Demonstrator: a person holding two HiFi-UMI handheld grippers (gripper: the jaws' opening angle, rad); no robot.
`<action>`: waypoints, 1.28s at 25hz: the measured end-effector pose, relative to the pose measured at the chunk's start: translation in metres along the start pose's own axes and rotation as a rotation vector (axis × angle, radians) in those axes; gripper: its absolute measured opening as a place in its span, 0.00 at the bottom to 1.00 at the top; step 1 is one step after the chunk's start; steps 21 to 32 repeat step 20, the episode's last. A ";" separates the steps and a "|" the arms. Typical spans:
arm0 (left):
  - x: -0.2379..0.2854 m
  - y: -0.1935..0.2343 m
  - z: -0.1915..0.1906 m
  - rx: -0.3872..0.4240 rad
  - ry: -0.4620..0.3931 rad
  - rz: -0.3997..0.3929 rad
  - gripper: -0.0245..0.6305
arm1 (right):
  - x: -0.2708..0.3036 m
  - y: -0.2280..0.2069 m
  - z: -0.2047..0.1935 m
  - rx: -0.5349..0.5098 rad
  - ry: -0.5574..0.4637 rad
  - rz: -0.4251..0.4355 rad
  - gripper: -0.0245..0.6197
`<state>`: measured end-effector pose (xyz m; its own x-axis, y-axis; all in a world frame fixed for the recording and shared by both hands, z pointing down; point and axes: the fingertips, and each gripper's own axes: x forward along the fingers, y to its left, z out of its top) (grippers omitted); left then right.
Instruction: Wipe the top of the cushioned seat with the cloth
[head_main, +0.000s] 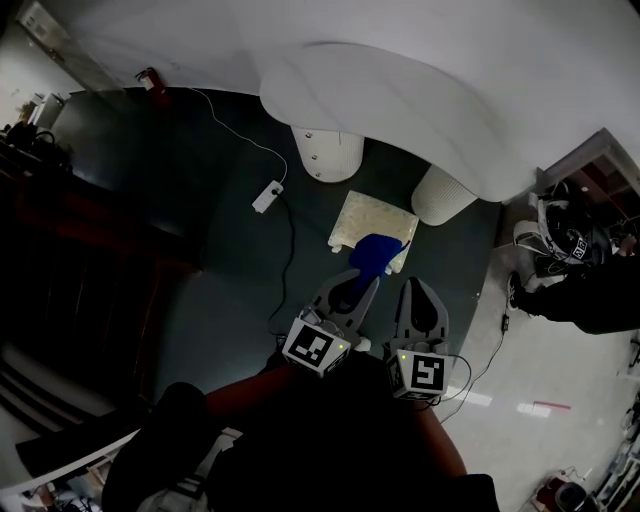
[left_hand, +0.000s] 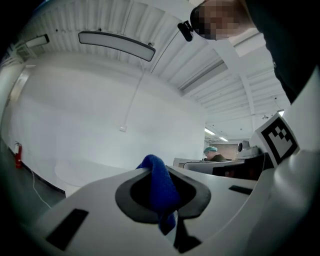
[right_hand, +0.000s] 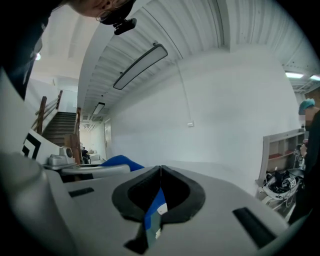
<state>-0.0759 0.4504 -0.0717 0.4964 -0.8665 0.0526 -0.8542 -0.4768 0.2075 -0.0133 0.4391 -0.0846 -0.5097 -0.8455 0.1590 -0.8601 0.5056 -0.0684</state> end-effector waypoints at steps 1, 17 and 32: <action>-0.001 0.004 0.000 0.009 0.017 -0.009 0.09 | 0.003 0.004 0.003 -0.015 0.002 -0.005 0.09; -0.032 0.046 0.017 0.012 -0.015 -0.054 0.09 | 0.028 0.054 0.009 -0.077 0.005 -0.026 0.09; -0.041 0.053 0.023 0.025 -0.041 -0.047 0.09 | 0.032 0.066 0.012 -0.078 -0.004 -0.019 0.09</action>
